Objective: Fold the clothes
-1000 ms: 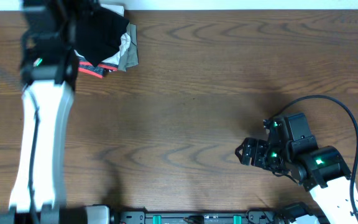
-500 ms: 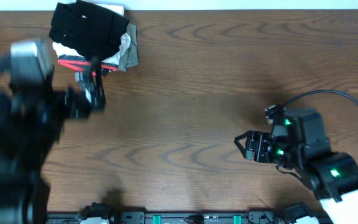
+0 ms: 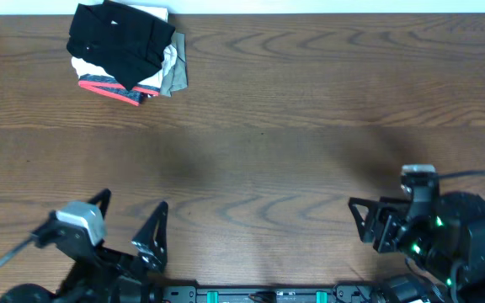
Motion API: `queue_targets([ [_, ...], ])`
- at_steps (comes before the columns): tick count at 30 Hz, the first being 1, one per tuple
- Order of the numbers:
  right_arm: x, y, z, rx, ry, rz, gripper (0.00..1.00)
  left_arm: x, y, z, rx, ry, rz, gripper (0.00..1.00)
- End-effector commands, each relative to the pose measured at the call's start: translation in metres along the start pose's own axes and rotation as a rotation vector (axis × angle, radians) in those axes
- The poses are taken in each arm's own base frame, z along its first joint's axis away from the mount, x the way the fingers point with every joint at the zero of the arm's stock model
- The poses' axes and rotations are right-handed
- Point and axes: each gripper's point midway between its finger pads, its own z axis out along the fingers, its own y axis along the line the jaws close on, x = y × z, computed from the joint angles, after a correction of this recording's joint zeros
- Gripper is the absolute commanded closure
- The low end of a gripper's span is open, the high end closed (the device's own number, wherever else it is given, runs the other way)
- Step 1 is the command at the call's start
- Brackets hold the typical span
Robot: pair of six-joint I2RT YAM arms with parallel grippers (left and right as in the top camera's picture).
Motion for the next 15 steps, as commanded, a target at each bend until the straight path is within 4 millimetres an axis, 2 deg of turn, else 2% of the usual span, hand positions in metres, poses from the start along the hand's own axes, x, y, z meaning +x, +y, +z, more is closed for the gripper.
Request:
queue_targets([
  [1, -0.002, -0.011, -0.015, 0.055, -0.066, -0.005, 0.37, 0.028, -0.004, 0.004, 0.061, 0.036, -0.009, 0.02],
  [8, 0.015, -0.036, -0.047, 0.132, -0.177, 0.079, 0.37, 0.077, -0.006, 0.023, 0.161, 0.153, -0.06, 0.02],
  [12, 0.025, -0.049, -0.066, 0.154, -0.255, 0.086, 0.37, 0.087, -0.002, 0.029, 0.164, 0.182, -0.064, 0.02],
  [15, 0.03, -0.05, -0.077, 0.125, -0.311, 0.113, 0.36, 0.089, -0.006, 0.028, 0.189, 0.185, -0.065, 0.02],
])
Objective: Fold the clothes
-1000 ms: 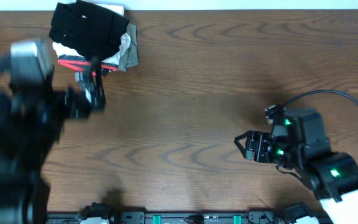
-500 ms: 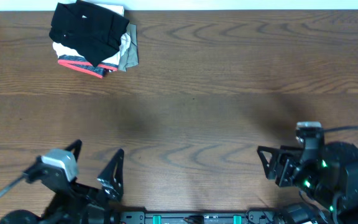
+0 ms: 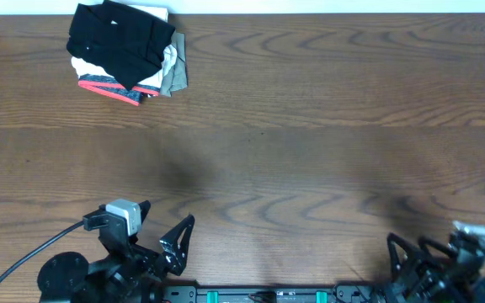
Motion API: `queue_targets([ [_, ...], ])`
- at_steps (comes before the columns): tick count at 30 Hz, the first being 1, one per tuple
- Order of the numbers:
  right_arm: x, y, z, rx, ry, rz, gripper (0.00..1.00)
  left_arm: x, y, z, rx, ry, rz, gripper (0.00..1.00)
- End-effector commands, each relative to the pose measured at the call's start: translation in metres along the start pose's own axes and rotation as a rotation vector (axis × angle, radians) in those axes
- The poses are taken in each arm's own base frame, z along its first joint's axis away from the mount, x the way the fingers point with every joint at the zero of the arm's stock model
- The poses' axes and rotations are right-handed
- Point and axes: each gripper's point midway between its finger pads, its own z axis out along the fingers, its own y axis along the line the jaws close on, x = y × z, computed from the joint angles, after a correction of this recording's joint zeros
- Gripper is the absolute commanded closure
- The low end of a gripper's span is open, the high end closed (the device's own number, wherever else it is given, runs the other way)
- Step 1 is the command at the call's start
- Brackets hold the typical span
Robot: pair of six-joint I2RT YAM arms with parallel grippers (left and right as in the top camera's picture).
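A stack of folded clothes (image 3: 125,52) lies at the table's far left corner, a black garment on top, with white, olive and red-edged pieces under it. My left gripper (image 3: 160,232) sits at the near left edge, its fingers spread and open with nothing between them. My right gripper (image 3: 411,250) is low at the near right edge, partly cut off by the frame, its two fingers apart and empty. Both are far from the stack.
The brown wooden table (image 3: 293,126) fills the view. A black cable (image 3: 23,257) trails from the left arm at the near left edge. The arms' base bar (image 3: 259,295) runs along the bottom edge.
My left gripper has shifted to the right along the near edge. My right gripper has drawn back to the right and down toward the frame's bottom corner. The clothes stack has not moved.
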Motion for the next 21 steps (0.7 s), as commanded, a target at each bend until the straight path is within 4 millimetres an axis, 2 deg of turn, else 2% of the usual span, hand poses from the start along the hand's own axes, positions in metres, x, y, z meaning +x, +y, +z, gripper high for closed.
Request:
queue_targets([
  [1, -0.005, -0.009, -0.014, 0.016, -0.092, 0.059, 0.35, 0.0, -0.012, -0.003, 0.062, -0.007, 0.029, 0.02],
  [9, -0.012, -0.01, -0.02, 0.004, -0.152, 0.082, 0.26, 0.004, -0.024, -0.023, 0.079, -0.095, 0.092, 0.02],
  [12, -0.019, -0.009, -0.021, 0.001, -0.182, 0.085, 0.12, 0.006, -0.016, -0.031, 0.016, -0.135, 0.087, 0.02],
  [13, -0.021, -0.01, -0.022, 0.007, -0.196, 0.087, 0.01, 0.006, -0.013, -0.033, -0.006, -0.148, 0.083, 0.02],
  [21, -0.039, -0.016, -0.026, 0.05, -0.284, 0.099, 0.01, 0.004, -0.01, -0.034, -0.028, -0.159, 0.086, 0.02],
])
